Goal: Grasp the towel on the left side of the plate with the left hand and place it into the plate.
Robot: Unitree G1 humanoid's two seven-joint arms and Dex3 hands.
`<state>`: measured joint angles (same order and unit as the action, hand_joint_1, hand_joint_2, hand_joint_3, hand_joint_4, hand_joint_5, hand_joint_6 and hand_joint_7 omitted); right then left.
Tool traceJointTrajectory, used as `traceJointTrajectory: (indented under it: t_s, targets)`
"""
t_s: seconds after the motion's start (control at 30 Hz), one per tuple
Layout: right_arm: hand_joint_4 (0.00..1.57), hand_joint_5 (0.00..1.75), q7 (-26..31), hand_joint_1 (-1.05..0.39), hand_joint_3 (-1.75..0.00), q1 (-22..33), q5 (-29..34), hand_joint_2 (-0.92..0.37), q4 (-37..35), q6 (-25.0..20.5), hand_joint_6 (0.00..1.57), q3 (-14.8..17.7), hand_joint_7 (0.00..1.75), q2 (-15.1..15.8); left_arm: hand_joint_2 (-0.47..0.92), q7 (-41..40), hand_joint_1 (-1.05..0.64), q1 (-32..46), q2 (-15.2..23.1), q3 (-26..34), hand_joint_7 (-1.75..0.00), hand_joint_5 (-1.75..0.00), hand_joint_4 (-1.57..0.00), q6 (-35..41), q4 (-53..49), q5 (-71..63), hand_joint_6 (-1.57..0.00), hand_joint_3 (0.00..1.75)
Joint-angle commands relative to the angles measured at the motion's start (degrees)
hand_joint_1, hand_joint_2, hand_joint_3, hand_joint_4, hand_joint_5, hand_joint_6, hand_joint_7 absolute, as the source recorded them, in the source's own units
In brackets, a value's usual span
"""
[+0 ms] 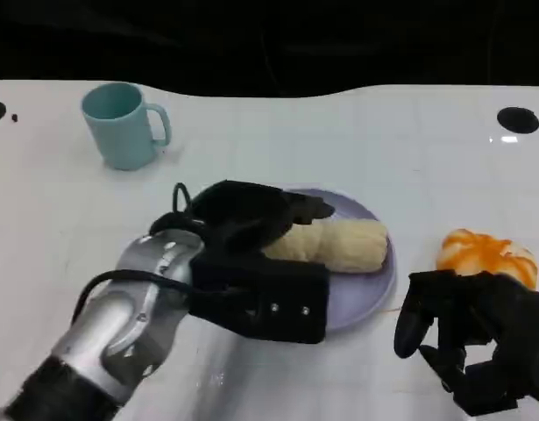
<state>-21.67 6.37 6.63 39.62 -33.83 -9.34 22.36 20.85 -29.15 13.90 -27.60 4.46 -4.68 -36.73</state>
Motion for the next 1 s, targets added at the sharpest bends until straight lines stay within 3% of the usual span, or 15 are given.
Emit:
traceJointTrajectory:
  t_s: [0.03,0.3,0.37,0.43,0.47,0.53,0.63,0.8,1.0]
  targets:
    - [0.75,1.75,0.11,0.02,-1.11,-0.17,-0.37,-0.55,-0.2,0.21,0.7,0.63,1.47,0.35,0.92,5.5,-0.43,3.21,1.28,6.35,-0.1,-0.51,-0.58,3.39,6.69,8.84,-0.59,0.24]
    - [0.75,1.75,-0.04,0.01,-1.12,-0.68,0.41,-0.54,0.12,-0.44,0.7,0.17,1.47,0.9,0.92,8.64,-0.19,12.21,0.05,16.87,-0.17,-0.72,-0.78,11.72,19.98,25.16,-0.84,0.25]
    - [0.76,1.75,-0.13,0.0,-1.12,-0.83,0.72,-0.54,0.16,-0.66,0.69,-0.07,1.47,1.15,0.76,7.86,-0.11,14.98,-1.07,19.4,-0.17,-0.87,-0.78,13.28,22.56,29.29,-0.94,0.6]
    - [0.76,1.75,-0.15,0.0,-1.12,-0.88,0.82,-0.54,0.12,-0.62,0.69,-0.18,1.46,1.25,0.59,7.57,-0.09,17.4,-1.82,21.7,-0.34,-1.11,-0.77,16.8,25.69,32.97,-1.01,0.99]
    - [0.75,1.75,-0.14,0.01,-1.12,-0.84,0.8,-0.54,0.04,-0.45,0.7,-0.19,1.46,1.23,0.56,7.71,-0.1,18.42,-1.74,22.65,-0.62,-1.26,-0.74,19.07,27.41,34.56,-0.94,1.09]
    - [0.75,1.75,-0.15,0.01,-1.12,-0.73,0.78,-0.54,-0.22,0.21,0.7,-0.15,1.46,1.22,0.52,8.35,-0.1,20.34,-0.7,24.28,-0.98,-1.42,-0.71,22.32,30.6,37.35,-0.83,1.16]
    - [0.75,1.75,-0.3,0.01,-1.12,-0.71,0.6,-0.54,-0.3,0.3,0.7,-0.05,1.45,1.19,0.46,8.66,-0.08,23.04,-0.09,27.62,-1.2,-1.54,-0.74,28.71,35.38,43.03,-0.81,1.28]
    - [0.75,1.75,-0.53,0.01,-1.12,-0.22,0.29,-0.54,-1.04,1.94,0.7,0.66,1.46,1.48,0.44,8.36,-0.05,25.42,1.73,33.2,-1.36,-1.68,-0.78,41.72,42.19,53.08,-0.8,1.41]
    - [0.75,1.75,-1.41,0.01,-1.12,0.24,-0.82,-0.54,-1.71,2.6,0.71,2.7,1.45,1.84,0.52,4.7,-0.09,27.34,0.83,36.83,-1.42,-1.69,-0.83,52.12,44.33,60.89,-0.81,1.28]
